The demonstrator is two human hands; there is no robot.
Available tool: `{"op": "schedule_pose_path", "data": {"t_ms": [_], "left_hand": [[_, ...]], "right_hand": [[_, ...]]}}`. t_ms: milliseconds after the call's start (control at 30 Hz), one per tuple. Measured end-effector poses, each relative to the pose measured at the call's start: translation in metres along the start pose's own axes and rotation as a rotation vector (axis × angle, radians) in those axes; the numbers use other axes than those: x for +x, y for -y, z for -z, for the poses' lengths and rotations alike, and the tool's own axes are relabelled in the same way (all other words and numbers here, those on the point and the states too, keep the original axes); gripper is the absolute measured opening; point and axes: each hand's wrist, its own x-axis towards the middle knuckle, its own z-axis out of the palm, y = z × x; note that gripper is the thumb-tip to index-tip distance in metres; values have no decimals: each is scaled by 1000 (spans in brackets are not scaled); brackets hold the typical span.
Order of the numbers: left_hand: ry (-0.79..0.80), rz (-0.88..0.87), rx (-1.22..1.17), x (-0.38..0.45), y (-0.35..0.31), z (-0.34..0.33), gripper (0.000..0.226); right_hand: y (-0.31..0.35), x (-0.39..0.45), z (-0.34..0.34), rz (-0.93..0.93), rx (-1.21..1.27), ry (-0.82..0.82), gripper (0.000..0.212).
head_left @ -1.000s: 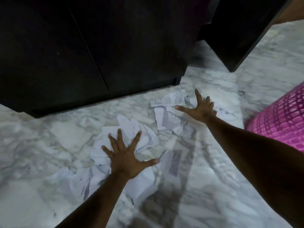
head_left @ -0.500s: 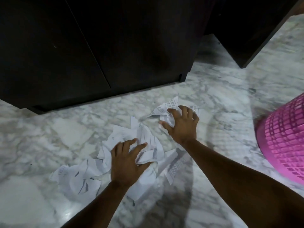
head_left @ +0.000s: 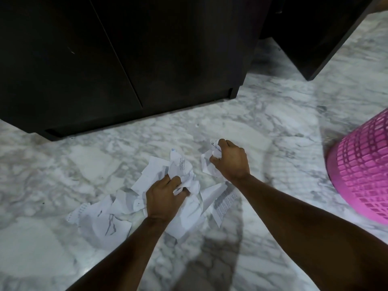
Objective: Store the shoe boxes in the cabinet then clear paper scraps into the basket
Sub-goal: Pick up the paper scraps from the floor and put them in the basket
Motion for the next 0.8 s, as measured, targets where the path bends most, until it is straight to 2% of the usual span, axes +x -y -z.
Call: {"op": "schedule_pose_path", "data": {"t_ms": [233,467,567,800], "left_hand": [[80,84,-200,28,-43,16,33],[26,-41,-442,87,-133,48,57],[-28,-126,-523,120,-179,69,57],[-71,-375,-705,181,-321,125,59]], "right_hand": [[4,-19,45,-186,174,-99,18],[18,-25,148,-324,380,-342,25],[19,-25,206,-381,470,-470,23],[-12,-45,364,-432,485,-822,31]]}}
